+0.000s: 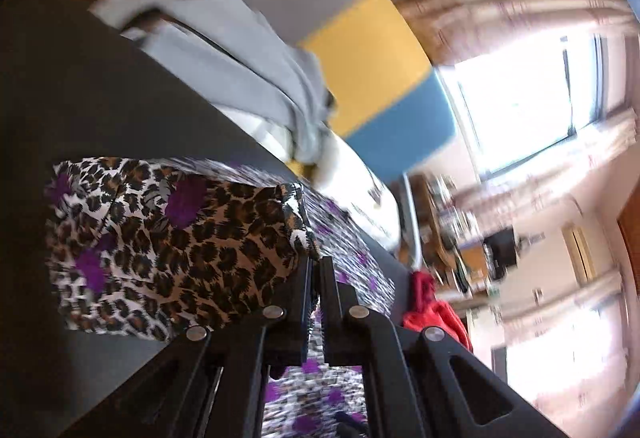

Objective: Fold clothes

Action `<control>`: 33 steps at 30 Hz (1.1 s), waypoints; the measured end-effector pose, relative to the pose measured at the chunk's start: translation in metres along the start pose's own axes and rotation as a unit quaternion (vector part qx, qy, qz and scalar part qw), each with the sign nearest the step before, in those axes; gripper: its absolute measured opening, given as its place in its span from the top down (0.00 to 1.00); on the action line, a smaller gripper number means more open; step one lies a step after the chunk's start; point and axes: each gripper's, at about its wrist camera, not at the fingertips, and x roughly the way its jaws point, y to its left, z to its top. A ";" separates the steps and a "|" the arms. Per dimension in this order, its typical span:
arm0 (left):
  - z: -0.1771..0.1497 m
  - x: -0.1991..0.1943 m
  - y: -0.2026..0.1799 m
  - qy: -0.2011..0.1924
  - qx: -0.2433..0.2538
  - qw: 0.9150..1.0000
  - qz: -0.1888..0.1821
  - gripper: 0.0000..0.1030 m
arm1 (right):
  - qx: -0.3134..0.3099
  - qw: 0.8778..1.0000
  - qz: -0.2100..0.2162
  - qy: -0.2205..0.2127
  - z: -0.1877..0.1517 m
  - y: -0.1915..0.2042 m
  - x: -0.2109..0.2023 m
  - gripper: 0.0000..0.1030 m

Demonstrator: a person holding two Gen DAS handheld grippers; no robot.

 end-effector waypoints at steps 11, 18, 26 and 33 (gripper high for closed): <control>-0.053 0.127 -0.013 0.118 0.064 0.990 0.037 0.91 | 0.004 1.000 0.013 -0.023 0.024 -0.020 -0.005 0.54; -0.070 0.079 0.000 0.060 0.092 0.992 0.056 0.81 | -0.014 0.997 0.047 -0.059 0.071 -0.001 0.008 0.53; -0.137 0.026 0.056 0.034 0.079 0.993 0.082 0.79 | 0.004 0.998 0.020 -0.053 0.135 0.007 0.073 0.54; -0.152 0.025 0.069 0.036 0.095 0.991 0.084 0.79 | 0.008 0.999 -0.026 -0.031 0.149 0.003 0.107 0.75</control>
